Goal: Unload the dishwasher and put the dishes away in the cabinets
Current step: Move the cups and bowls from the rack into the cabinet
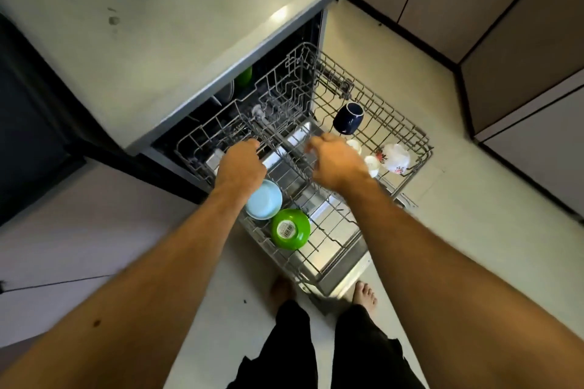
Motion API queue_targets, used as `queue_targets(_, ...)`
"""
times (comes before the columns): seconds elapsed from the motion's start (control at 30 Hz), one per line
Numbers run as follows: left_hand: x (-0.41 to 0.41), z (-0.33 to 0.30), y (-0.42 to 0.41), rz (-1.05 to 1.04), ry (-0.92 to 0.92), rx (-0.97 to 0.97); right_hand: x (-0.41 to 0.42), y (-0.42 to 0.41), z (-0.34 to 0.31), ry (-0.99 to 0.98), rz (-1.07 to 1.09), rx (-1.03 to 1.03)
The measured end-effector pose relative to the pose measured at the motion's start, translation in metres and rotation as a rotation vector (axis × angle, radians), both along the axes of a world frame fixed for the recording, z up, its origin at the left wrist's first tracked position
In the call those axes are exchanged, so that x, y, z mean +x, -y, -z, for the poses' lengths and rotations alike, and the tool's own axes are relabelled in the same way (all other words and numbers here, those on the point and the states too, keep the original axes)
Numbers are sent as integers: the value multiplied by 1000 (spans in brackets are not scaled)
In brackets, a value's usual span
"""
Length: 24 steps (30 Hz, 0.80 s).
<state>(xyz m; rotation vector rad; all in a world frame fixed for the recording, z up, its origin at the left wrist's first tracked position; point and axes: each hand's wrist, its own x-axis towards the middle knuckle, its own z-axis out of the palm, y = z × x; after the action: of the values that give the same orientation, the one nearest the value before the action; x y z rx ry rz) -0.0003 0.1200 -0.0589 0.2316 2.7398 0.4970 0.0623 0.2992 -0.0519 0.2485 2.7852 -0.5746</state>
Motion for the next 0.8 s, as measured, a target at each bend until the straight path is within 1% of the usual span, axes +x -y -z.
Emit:
queue_targets(0.1, 2, 37, -2, -11, 54, -6, 9, 5, 32, 94, -192, 45)
queue_targets(0.17, 5, 60, -2, -10, 78, -12, 14, 9, 55, 146, -208, 45)
queue_targets(0.23, 8, 83, -4, -13, 113, -31, 16, 13, 76, 181, -180, 12)
queue_targets(0.33, 14, 106, -6, -5, 158, -67, 23, 19, 100, 197, -141, -14)
queue_targets(0.43, 18, 129, -7, 26, 191, -119, 29, 28, 127, 217, -153, -47)
queue_targets(0.63, 32, 177, 7, 49, 284, -231, 55, 47, 168, 185, -368, -45)
queue_targets(0.7, 35, 186, 9, 31, 280, -241, 62, 50, 176, 210, -435, -14)
queue_targets(0.8, 36, 193, 7, -3, 271, -236, 65, 53, 184, 267, -470, 31)
